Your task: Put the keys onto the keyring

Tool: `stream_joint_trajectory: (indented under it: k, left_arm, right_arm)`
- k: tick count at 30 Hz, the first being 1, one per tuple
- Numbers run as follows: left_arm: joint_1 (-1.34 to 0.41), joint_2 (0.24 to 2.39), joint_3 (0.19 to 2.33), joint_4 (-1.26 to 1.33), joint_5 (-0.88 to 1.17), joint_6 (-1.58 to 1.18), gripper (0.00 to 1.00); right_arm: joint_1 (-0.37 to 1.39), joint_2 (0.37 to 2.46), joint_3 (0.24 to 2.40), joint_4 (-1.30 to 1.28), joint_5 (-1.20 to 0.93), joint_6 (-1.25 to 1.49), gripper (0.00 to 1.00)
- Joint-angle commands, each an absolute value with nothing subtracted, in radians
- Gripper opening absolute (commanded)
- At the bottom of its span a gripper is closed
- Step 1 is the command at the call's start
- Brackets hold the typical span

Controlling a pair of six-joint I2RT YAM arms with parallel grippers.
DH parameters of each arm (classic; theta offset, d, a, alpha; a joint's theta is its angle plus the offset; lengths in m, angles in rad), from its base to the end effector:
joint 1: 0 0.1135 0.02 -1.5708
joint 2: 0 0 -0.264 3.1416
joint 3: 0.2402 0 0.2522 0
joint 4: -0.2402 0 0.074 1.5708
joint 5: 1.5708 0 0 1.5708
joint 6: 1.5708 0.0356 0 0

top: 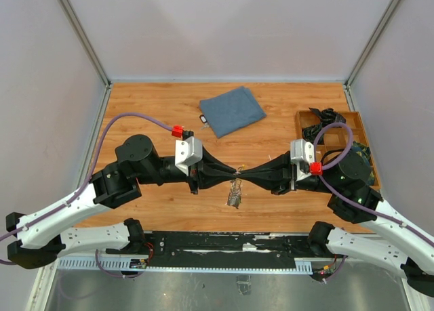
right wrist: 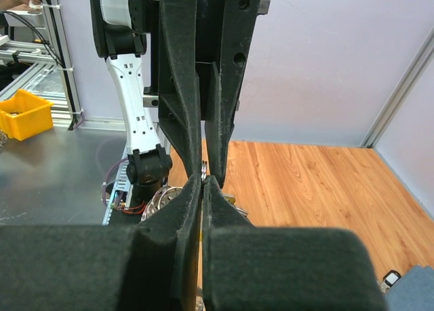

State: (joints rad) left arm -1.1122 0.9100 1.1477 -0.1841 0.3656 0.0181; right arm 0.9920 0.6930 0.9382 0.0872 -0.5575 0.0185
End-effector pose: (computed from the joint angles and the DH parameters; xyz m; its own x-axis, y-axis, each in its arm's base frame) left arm 0.0723 -0.1751 0.4437 0.0417 -0.0463 -0.9981 0.9949 0.0942 0.0372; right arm 0.0600 0.1262 0.4338 0.1603 0.2740 -0.9483 -0.9871 0.0405 -0.1551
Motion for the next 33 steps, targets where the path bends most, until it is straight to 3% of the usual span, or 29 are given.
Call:
stream_joint_trajectory:
  k: [1, 3, 7, 12, 15, 22, 33]
  left_arm:
    - [-1.122, 0.915, 1.146, -0.157, 0.379, 0.017, 0.14]
    - [-1.123, 0.914, 1.147, -0.163, 0.378, 0.019, 0.02]
    - [-1.122, 0.910, 1.161, -0.187, 0.362, 0.029, 0.01]
    - [-1.122, 0.925, 1.221, -0.299, 0.317, 0.062, 0.00]
    - [-1.123, 0.958, 1.282, -0.414, 0.291, 0.093, 0.01]
    - [-1.123, 1.044, 1.402, -0.617, 0.256, 0.151, 0.00]
    - [-1.123, 1.120, 1.495, -0.758, 0.245, 0.198, 0.00]
  right_arm:
    - [0.991, 0.677, 0.942, 0.166, -0.577, 0.029, 0.00]
    - [0.991, 0.676, 0.943, 0.165, -0.578, 0.030, 0.00]
    - [0.991, 0.676, 0.949, 0.143, -0.579, 0.019, 0.02]
    - [0.991, 0.671, 0.983, 0.019, -0.566, -0.038, 0.23]
    - [0.991, 0.674, 1.015, -0.079, -0.534, -0.079, 0.29]
    - [0.991, 0.735, 1.102, -0.310, -0.445, -0.124, 0.30]
    - [0.991, 0.803, 1.105, -0.338, -0.446, -0.142, 0.32]
